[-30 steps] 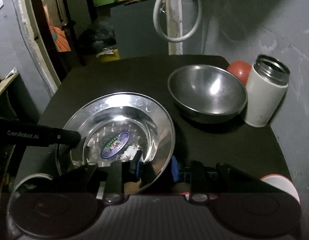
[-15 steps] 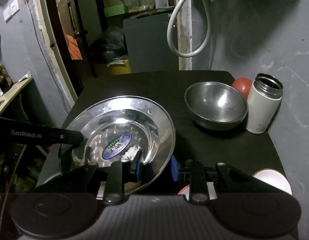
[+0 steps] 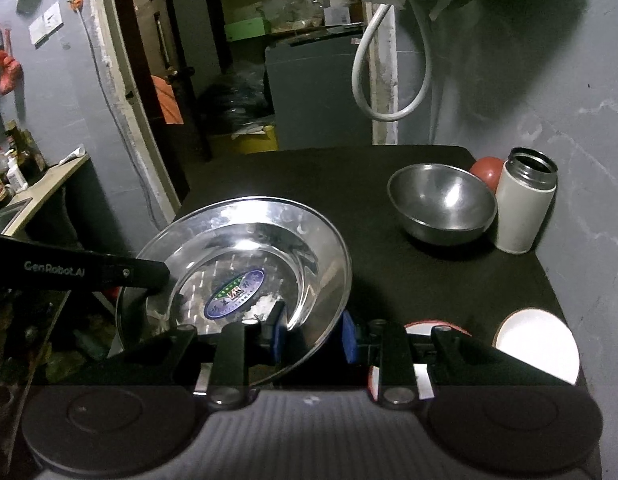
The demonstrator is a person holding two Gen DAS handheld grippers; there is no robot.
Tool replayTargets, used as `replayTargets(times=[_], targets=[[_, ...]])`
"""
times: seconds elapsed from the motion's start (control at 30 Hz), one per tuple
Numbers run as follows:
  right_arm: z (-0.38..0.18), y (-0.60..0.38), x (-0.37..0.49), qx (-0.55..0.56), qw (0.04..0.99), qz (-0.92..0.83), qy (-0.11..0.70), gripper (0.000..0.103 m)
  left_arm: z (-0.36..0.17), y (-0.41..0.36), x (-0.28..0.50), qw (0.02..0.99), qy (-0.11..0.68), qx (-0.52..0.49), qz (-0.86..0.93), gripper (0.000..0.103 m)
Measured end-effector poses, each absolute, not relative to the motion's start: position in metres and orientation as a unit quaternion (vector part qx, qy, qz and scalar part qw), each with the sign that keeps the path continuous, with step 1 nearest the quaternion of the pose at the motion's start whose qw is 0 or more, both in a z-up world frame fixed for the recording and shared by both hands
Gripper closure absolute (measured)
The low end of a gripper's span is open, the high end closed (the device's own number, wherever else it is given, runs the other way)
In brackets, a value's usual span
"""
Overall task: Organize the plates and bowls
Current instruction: 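Lift the labeled plate with the left gripper and move it over the large plate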
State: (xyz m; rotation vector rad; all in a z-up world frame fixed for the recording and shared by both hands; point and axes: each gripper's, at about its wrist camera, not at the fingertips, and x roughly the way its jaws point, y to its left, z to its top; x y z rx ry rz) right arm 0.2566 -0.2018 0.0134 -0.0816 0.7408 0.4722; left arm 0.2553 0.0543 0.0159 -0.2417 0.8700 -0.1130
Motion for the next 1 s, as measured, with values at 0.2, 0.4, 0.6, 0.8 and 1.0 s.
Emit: replayTargets(times=[0.2,0.4,0.6,0.8,1.0], targets=[[0.01,-0.2,0.241,-0.038,0.897,0.244,0.366,0.071,0.015,0.057,0.236,0.896,0.428,-0.113,-0.047,0.082],[0.006,-0.197,0.227,-0.041,0.889,0.258,0.376,0.071,0.011,0.061,0.215,0.892,0.437,-0.112,-0.039,0.082],[0.003,-0.194,0.218,-0.044,0.881,0.272,0.385,0.071,0.008,0.064,0.202,0.888,0.446,-0.112,-0.03,0.082],[-0.001,-0.192,0.211,-0.05,0.874,0.283,0.393,0.071,0.004,0.068,0.193,0.883,0.454,-0.113,-0.021,0.082],[-0.004,-0.187,0.206,-0.055,0.867,0.29,0.4,0.071,0.0,0.069,0.188,0.881,0.461,-0.108,-0.014,0.081]])
